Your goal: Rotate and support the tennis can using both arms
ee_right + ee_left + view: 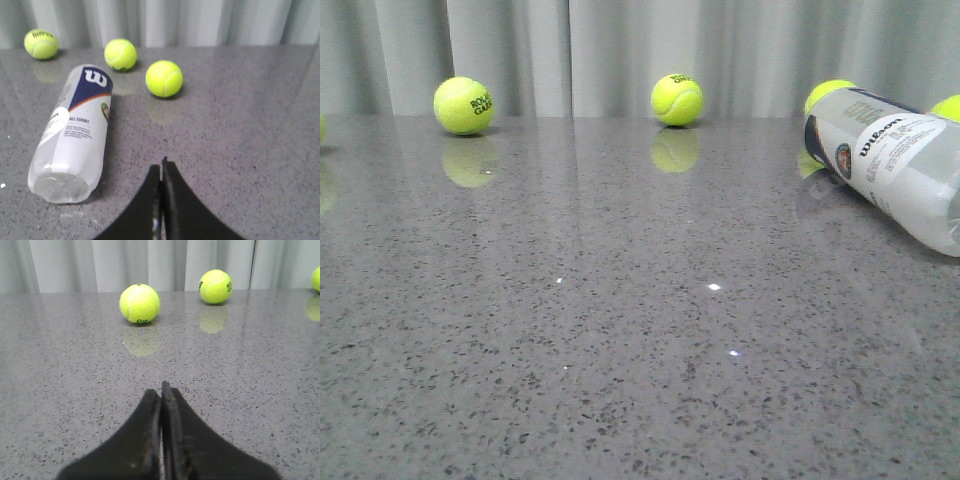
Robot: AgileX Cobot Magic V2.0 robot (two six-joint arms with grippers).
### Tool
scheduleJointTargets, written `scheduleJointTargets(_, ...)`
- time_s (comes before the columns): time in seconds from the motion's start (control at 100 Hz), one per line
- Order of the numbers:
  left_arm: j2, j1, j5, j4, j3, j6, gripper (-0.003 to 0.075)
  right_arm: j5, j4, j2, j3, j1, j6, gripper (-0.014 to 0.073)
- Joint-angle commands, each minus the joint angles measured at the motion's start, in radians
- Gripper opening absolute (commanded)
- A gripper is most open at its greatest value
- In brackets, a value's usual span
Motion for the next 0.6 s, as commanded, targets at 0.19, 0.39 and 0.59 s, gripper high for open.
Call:
scheduleJointTargets(0.19, -0.033, 0.003, -0.078, -0.008, 0.044, -0.011, -0.0019, 0.140, 0.028, 0.328, -0.256, -0.007, -0.006, -0.0017)
scheduleJointTargets(0.39, -0.033, 0.003, -0.078, -0.008, 0.044, -0.011, -0.0019, 0.217, 0.085, 0.539, -0.393, -0.006, -0.023, 0.0464)
scheduleJointTargets(0.59, -0.033, 0.003, -0.078, -0.008, 0.044, -0.011, -0.0019, 0.263, 0.186, 0.719, -0.510, 0.001, -0.046, 0.0629)
